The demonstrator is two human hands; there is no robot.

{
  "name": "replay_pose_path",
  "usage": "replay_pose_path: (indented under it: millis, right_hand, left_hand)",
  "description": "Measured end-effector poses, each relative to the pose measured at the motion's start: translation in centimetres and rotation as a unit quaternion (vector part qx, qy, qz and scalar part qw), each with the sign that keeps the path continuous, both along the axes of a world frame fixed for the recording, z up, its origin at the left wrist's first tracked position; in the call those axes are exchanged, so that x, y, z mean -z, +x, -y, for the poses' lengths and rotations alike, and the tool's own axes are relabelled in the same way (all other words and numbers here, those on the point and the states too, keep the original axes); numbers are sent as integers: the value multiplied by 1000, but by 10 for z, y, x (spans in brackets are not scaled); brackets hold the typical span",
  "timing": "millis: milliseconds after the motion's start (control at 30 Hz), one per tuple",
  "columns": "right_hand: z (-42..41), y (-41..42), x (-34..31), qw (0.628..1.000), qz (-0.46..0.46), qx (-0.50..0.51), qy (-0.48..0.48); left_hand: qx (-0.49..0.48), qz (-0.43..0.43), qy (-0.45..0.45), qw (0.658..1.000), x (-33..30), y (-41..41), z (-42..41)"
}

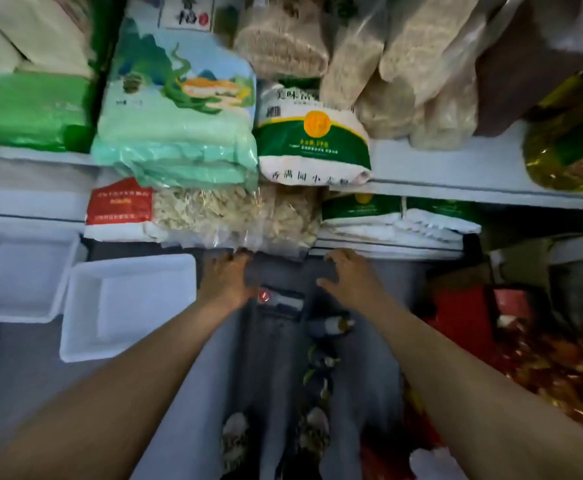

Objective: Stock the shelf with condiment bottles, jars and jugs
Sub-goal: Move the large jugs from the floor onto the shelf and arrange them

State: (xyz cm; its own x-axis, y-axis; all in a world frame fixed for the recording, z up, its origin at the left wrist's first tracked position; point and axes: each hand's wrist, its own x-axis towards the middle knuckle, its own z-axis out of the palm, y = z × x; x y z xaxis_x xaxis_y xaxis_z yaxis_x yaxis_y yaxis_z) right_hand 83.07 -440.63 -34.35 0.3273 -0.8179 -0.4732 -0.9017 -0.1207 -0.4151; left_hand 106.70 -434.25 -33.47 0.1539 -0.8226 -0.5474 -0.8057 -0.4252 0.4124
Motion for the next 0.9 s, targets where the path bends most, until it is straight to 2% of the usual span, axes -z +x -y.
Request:
replay_pose_path:
  millis: [167, 333, 467, 667, 900]
  right_hand:
    - [-16, 7, 143, 996, 7, 41, 78]
    - [-32, 13, 276, 990, 40, 104, 91]
    - [-49, 13, 359, 975, 111, 177, 75]
    - [-69, 14, 426, 945, 238, 223, 4]
    - [-70, 14, 446, 925, 300, 232, -16]
  left_hand:
    - [-40, -49, 34, 997, 132, -1, -18]
    - [-53, -97, 47, 993, 258, 4, -21]
    - [-62, -144, 52, 986, 344, 1, -19]
    - [-65, -212, 39, 974, 428, -3, -4]
    - [-24, -252, 15, 967, 454, 7, 9]
